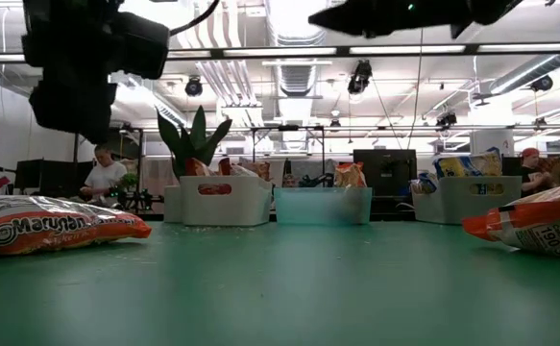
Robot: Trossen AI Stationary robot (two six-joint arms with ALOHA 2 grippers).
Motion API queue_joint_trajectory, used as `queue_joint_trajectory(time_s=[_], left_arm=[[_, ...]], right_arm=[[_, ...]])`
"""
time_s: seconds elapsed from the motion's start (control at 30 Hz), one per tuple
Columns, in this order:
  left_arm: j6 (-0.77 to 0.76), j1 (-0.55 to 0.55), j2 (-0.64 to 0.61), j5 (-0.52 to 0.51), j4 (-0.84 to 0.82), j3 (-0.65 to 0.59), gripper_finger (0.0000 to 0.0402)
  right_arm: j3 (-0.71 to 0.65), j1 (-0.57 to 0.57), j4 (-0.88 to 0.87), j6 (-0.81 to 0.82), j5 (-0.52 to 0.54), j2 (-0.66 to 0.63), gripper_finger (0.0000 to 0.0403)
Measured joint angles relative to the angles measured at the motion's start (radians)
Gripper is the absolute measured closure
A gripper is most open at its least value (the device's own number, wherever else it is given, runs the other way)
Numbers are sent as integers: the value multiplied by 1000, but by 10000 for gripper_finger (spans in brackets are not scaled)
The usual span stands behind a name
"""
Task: Sort Maruchan noodles
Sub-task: Put the orange noodle pack into the green bin
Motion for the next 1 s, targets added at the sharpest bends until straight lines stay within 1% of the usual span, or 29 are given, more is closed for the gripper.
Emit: queue_joint_trajectory(time_s=[0.13, 0.23, 0.3, 0.47, 0.53, 0.7, 0.83, 1.0], left_arm=[[-95, -7, 76, -2, -170, 103, 361], [-159, -6, 127, -8, -250, 168, 350], [-200, -10, 154, -13, -295, 208, 339], [-307, -42, 223, -105, -376, 296, 301], [-337, -55, 254, -114, -406, 324, 281], [-351, -63, 328, -148, -491, 391, 224], [-328, -70, 362, -166, -505, 420, 183], [-325, -79, 369, -166, -507, 424, 153]], right_arm=[[-21, 0, 0, -21, -1, -59, 360], [-34, 0, -4, -38, -1, -79, 360], [-38, 0, -3, -38, -1, -85, 360], [-42, 0, -12, -56, 0, -83, 360], [-43, -1, -15, -70, 0, -83, 360], [-42, -1, -16, -73, 0, -83, 360], [-42, -1, -20, -64, 0, -83, 360], [-43, -1, -29, -56, 0, -83, 360]])
